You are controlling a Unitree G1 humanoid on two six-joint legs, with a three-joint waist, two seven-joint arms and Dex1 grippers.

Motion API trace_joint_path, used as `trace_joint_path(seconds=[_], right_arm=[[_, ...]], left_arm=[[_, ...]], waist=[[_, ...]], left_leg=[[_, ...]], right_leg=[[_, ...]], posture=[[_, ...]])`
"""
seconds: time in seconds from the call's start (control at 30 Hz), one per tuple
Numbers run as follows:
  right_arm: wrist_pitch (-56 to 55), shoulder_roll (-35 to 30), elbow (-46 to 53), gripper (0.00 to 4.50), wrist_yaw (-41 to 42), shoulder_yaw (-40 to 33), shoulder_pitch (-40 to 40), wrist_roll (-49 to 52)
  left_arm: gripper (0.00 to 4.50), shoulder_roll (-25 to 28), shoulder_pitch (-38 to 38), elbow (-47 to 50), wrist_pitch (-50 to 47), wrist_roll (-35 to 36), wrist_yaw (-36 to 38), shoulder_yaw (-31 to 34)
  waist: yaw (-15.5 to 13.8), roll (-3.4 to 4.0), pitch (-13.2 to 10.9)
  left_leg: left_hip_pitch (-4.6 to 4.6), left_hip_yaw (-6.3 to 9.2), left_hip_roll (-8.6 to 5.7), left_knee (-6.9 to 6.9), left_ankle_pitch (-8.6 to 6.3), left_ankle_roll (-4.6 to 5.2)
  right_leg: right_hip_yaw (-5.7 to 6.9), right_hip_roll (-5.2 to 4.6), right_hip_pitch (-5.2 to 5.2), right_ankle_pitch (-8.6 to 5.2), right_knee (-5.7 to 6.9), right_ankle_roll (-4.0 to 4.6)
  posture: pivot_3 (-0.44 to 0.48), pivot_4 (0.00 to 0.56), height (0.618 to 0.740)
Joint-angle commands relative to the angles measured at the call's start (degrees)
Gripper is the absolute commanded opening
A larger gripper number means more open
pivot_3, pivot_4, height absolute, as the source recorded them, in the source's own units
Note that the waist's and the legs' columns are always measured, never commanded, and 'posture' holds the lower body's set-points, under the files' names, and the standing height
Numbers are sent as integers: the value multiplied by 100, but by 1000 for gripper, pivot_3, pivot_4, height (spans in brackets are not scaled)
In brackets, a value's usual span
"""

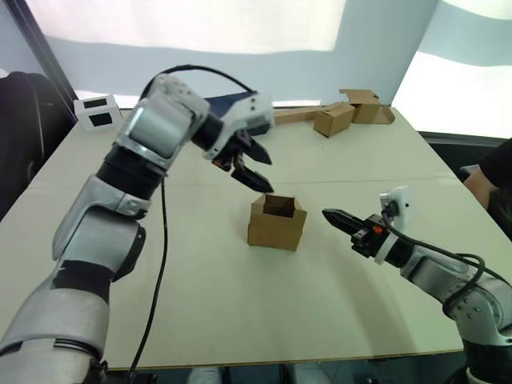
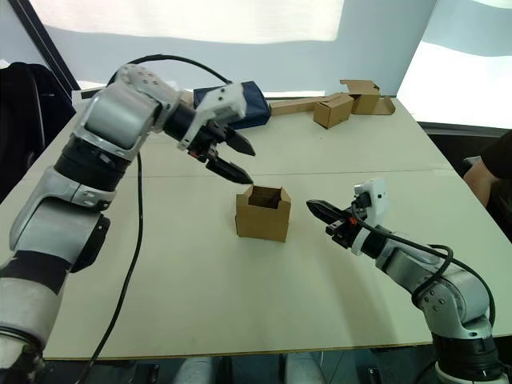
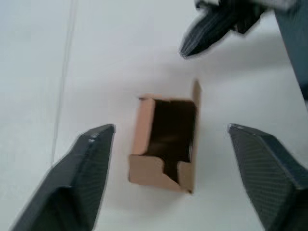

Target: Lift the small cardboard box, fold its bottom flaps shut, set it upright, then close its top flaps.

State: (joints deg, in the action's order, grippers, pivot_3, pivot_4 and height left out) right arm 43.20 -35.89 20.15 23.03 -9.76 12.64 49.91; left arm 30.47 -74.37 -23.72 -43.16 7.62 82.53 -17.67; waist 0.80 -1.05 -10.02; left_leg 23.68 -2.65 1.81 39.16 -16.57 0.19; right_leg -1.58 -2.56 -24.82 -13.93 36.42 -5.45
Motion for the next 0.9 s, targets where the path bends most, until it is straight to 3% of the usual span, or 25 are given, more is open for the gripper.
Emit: trace_joint_path(seconds=[0.03, 0.2, 0.33, 0.5, 0.9], right_arm=[[-124, 73, -237, 0, 19, 221, 273, -500], [5, 137, -424, 0, 84, 542, 522, -897], [44, 102, -538, 0, 207, 859, 628, -1254], [111, 210, -776, 0, 519, 1343, 735, -1583], [259, 533, -953, 0, 995, 1490, 925, -1784]], left_arm=[[2152, 45, 798, 81, 332, 207, -689, 664], [33, -63, 1560, -90, 636, 332, -1281, 1060], [11, -225, 1998, -187, 831, 391, -1640, 1217], [11, -415, 2951, 399, 755, 476, -1768, 987], [11, -356, 3566, 1412, 152, 747, -1727, 755]], waist=[[-2, -2, -1], [-34, -7, -4], [-24, -7, -3], [-1, -5, -2], [-7, -5, -2]], left_leg=[[-1, 1, 0, -1, 0, 0], [8, 1, -1, 6, 2, -3], [2, -2, -5, 10, 3, -5], [-22, -7, -3, 10, 3, -5], [-27, -4, -3, 10, 10, -18]], right_leg=[[1, 0, 0, 0, 5, -1], [2, -7, -15, 1, 35, -2], [1, -10, -11, 1, 44, -2], [-4, -7, -1, 1, 63, -1], [-2, -6, 3, 2, 69, 1]], posture=[[0, 150, 740], [0, 150, 740], [0, 150, 740], [0, 150, 740], [0, 150, 740]])
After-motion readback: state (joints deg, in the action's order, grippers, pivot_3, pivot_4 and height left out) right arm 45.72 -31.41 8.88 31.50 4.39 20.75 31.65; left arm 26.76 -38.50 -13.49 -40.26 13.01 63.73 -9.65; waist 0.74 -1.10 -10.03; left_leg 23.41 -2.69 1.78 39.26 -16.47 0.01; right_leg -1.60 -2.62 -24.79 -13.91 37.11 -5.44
